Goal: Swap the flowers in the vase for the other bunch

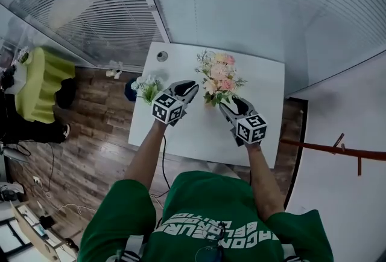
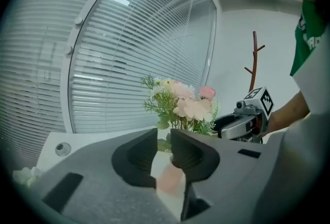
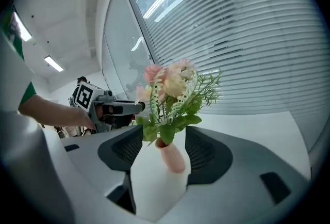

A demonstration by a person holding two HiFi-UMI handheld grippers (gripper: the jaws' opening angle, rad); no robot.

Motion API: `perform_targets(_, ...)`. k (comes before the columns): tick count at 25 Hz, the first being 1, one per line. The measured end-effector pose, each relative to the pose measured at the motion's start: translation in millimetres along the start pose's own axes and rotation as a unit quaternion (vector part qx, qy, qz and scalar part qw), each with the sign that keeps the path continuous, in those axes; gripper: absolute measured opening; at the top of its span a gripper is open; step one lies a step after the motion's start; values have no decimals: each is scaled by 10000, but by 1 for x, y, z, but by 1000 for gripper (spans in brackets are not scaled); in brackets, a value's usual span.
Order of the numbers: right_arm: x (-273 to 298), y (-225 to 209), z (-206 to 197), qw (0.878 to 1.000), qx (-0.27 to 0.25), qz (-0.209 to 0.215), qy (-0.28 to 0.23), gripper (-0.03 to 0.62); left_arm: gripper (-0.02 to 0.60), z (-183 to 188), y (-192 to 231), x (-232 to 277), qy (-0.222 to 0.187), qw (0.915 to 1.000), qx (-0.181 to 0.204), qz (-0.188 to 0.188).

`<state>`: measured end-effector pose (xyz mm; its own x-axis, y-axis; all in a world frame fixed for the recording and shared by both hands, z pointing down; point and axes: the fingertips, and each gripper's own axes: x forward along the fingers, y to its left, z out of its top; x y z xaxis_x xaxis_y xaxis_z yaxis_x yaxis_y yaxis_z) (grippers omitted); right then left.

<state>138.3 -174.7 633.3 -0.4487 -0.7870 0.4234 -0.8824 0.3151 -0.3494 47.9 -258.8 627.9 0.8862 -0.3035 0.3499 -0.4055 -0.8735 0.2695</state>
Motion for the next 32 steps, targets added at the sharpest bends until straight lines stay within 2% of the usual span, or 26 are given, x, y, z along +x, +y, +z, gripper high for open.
perform_targets(1, 3, -1, 1, 10000, 49, 47, -11, 246, 94, -1, 0, 4, 51, 9999, -45, -115)
perform_targets(3, 8, -2, 3, 9998, 117, 155, -40, 262, 154, -4, 0, 12, 180, 9992, -89, -353)
perform_targets(9, 19, 1, 2, 9989, 232, 410, -17, 288, 206, -4, -1, 31, 308, 9960, -31, -841)
perform_targets(17, 25, -11, 14, 9980, 455, 432, -102, 291, 210, -9, -21, 46, 459, 9883, -10, -1456)
perform_targets(20, 31, -10, 17, 9984, 333, 442, -60, 290, 210, -9, -26, 47, 504, 9846, 47, -1674)
perform_targets(25, 33, -10, 19, 9973, 376, 633, -44, 286, 210, -10, -34, 52, 562, 9807, 127, -1868)
perform_targets(27, 34, -11, 20, 9973, 383, 632, -52, 269, 210, -10, -35, 52, 560, 9803, 141, -1888)
perform_targets(30, 35, -14, 19, 9976, 401, 556, -60, 199, 205, -11, -37, 54, 553, 9792, 151, -1948)
perform_targets(32, 37, -16, 18, 9980, 374, 503, -46, 190, 188, -12, -40, 56, 545, 9784, 184, -1986)
